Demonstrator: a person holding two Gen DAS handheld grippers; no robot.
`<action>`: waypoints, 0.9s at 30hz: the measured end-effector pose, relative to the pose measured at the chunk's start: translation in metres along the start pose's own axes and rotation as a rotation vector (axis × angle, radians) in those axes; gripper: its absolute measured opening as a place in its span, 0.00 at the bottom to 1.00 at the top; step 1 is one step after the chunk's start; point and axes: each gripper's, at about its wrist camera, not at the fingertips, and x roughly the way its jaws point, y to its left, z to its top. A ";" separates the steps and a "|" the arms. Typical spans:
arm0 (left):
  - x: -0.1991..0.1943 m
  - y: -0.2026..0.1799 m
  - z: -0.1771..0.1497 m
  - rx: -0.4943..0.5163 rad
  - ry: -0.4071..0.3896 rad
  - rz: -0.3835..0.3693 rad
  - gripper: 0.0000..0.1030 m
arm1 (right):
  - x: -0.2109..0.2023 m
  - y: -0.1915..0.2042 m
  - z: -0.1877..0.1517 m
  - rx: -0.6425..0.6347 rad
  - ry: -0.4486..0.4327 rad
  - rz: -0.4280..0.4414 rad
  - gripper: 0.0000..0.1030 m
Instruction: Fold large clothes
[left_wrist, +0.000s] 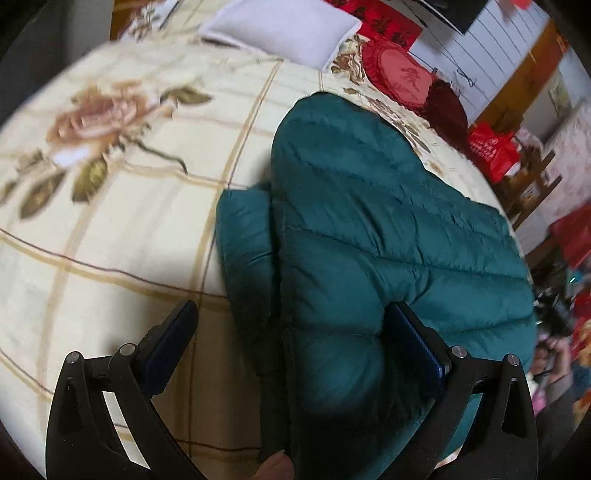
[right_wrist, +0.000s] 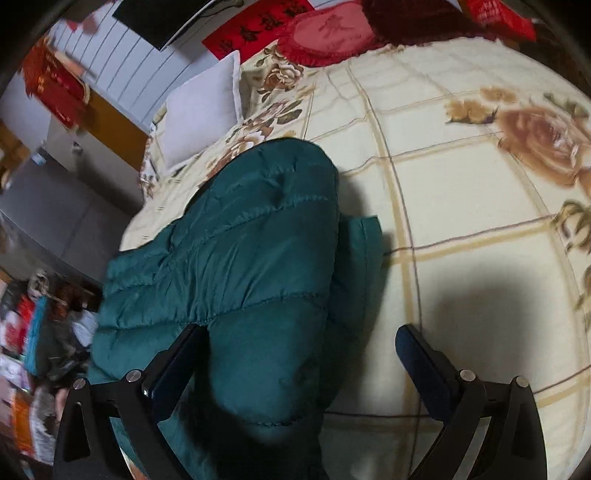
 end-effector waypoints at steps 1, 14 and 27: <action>0.004 0.005 0.001 -0.032 0.028 -0.032 1.00 | 0.000 0.000 -0.001 -0.014 -0.003 0.008 1.00; 0.014 0.004 0.011 -0.010 0.040 -0.131 1.00 | 0.007 -0.002 0.002 -0.087 0.017 0.169 1.00; 0.023 -0.009 0.015 0.085 0.052 -0.188 1.00 | 0.016 0.004 0.009 -0.053 0.092 0.235 1.00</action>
